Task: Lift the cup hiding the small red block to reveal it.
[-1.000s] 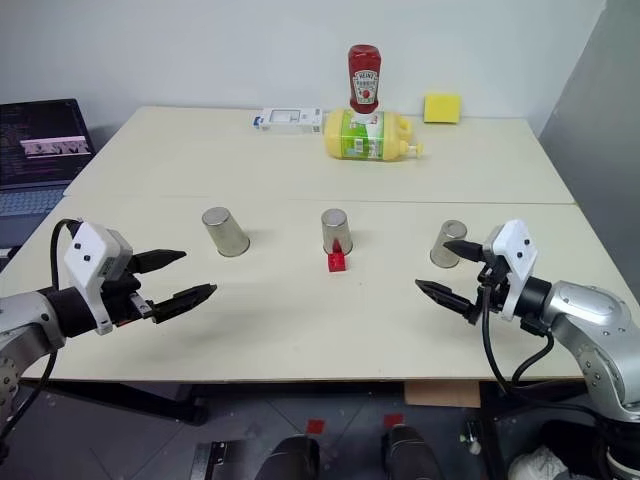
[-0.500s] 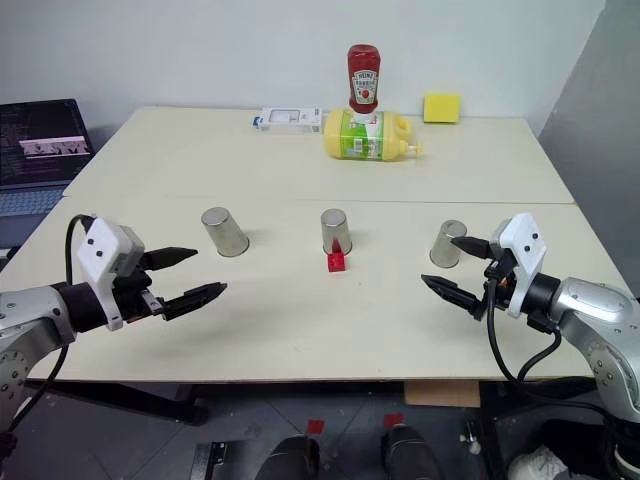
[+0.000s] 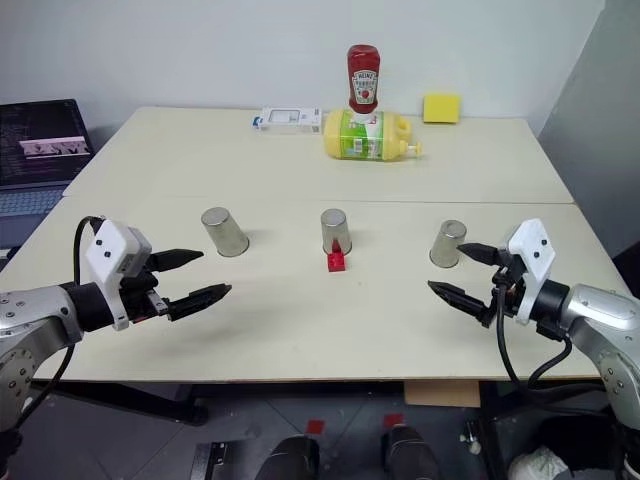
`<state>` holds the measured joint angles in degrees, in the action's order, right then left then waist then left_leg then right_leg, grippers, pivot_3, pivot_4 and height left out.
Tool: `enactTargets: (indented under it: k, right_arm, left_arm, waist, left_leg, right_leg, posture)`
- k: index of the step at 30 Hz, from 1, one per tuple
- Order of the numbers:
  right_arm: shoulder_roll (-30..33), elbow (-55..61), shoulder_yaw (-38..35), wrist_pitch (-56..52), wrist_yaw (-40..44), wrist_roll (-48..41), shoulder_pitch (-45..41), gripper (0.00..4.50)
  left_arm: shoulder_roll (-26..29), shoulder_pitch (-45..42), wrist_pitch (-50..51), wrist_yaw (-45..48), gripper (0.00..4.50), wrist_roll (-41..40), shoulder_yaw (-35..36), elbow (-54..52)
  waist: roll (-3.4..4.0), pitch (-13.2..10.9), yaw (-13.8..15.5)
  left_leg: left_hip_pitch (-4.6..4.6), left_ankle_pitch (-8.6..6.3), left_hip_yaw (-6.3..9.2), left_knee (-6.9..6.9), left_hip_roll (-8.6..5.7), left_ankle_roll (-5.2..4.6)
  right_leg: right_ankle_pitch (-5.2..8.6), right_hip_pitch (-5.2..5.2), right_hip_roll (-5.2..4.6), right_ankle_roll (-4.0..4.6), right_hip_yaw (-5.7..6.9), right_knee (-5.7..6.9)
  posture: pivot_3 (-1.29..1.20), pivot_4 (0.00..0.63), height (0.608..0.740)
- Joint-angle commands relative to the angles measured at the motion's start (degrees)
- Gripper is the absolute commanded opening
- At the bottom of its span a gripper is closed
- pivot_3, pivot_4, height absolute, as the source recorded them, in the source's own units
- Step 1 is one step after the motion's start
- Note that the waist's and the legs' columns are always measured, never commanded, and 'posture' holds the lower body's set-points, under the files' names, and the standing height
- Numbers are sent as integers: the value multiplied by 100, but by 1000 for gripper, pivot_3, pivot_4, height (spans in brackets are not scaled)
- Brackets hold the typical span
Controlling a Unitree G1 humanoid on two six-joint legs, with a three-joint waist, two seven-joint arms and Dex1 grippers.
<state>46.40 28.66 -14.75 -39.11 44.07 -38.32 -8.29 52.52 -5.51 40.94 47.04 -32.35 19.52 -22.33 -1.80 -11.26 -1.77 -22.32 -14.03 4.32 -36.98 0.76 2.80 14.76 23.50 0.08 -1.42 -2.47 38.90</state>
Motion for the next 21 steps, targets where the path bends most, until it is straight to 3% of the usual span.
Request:
enactTargets:
  k: [1,21]
  right_arm:
    - [53,218,-127,73,44,-117,-101,4500]
    - [-63,317,-166,300,-84,17,192,4500]
  left_arm:
    - [85,-84,-61,37,4492,0,76,-36]
    - [122,-429,-387,274,4492,281,-236,463]
  waist:
    - [0,0,-1]
    - [0,0,1]
  left_leg:
    - [0,0,0,0,0,0]
    - [-2,0,1,1,-1,0]
  right_leg:
    - [0,0,0,0,0,0]
    - [0,0,0,0,2,-1]
  posture:
    - [0,150,740]
    - [0,150,740]
